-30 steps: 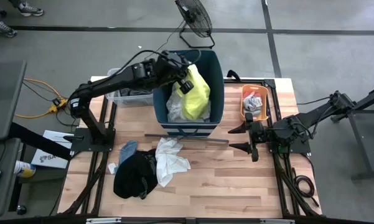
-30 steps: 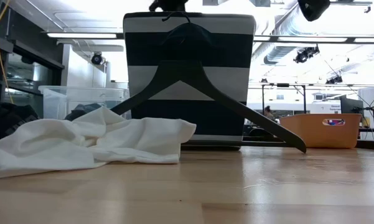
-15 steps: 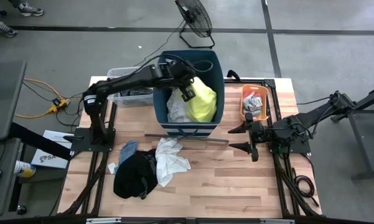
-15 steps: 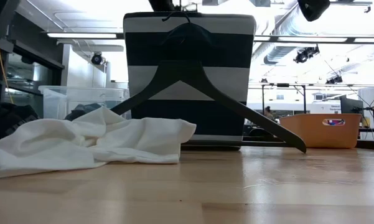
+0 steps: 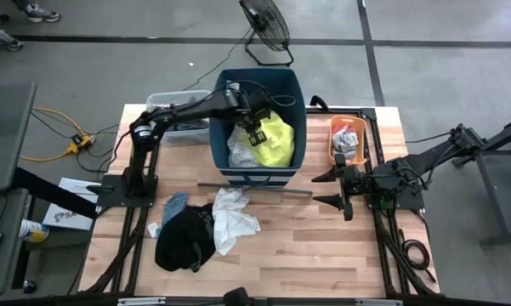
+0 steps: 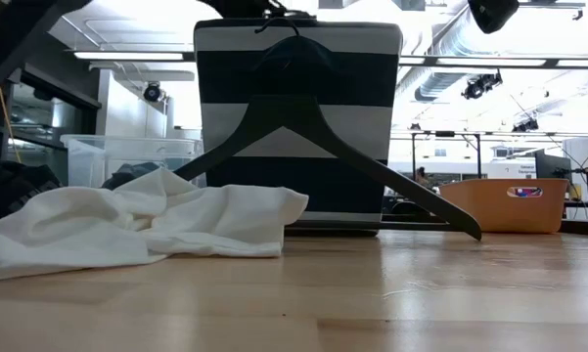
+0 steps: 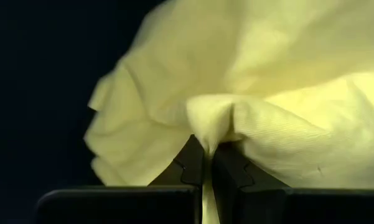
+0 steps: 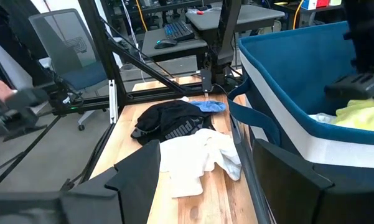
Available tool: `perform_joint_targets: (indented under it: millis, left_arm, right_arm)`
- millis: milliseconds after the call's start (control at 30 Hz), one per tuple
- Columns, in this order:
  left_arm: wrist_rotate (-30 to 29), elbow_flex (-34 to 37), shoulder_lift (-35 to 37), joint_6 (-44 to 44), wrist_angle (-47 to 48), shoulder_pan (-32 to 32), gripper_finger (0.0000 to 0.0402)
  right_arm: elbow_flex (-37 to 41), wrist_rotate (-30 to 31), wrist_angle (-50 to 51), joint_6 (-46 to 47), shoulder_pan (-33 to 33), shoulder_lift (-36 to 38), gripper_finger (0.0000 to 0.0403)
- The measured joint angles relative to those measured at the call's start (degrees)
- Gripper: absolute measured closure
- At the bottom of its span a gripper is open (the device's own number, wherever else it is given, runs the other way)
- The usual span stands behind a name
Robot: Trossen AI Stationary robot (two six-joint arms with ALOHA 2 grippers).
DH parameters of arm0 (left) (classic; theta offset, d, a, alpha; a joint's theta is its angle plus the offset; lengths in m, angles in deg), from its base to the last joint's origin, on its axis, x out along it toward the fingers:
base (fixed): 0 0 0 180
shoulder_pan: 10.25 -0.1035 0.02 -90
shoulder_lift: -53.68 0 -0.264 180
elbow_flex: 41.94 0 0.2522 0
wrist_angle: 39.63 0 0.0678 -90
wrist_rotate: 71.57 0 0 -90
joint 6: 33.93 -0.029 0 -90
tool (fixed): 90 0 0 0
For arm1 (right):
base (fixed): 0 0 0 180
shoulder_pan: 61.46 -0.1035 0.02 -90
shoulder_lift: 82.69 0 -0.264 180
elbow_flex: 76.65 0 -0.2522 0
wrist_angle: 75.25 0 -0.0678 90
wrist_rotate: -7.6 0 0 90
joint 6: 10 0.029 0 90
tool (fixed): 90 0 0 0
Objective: Pick & Place Cloths
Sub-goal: Put the yellow shirt into the blue laundry organizer, then put the black boxer into the transparent container
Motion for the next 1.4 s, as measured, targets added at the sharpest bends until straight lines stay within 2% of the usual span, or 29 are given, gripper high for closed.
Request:
perform_joint_targets:
  millis: [300, 367, 633, 733, 833, 1100, 1200, 1400]
  left_arm:
    - [2.60, 0.00, -2.45, -0.24, 0.90, 0.07, 0.0396]
    - [2.60, 0.02, -2.45, -0.24, 0.79, 0.07, 0.0385]
    - [2.91, -1.01, -2.46, -2.84, 2.11, 0.07, 0.0271]
    - [4.11, -4.83, -2.45, -3.10, 5.74, 0.07, 0.0231]
    - [4.16, -9.82, -2.45, -3.40, 10.13, 0.10, 0.0207]
    - [4.25, -27.33, -2.27, -3.44, 23.71, 0.70, 0.0198]
    - [4.84, -24.49, 2.21, -3.26, 24.19, 1.52, 0.0198]
    - [4.52, -24.28, 7.37, 2.39, 31.35, 4.44, 0.0198]
  right_arm:
    - [0.00, 0.00, -0.03, 0.00, 0.02, 0.00, 0.0156]
    - [0.00, 0.00, 0.00, 0.00, 0.02, 0.00, 0.0156]
    - [0.00, 0.00, -0.02, 0.02, 0.02, 0.00, 0.0156]
    - [0.00, 0.00, -0.02, 0.02, 0.02, 0.00, 0.0156]
    - [0.00, 0.00, -0.02, 0.02, 0.02, 0.00, 0.0156]
    - [0.00, 0.00, -0.02, 0.00, 0.02, 0.00, 0.0156]
    - [0.00, 0.01, -0.04, 0.00, 0.02, 0.00, 0.0156]
    - [0.00, 0.00, -0.02, 0.00, 0.02, 0.00, 0.0156]
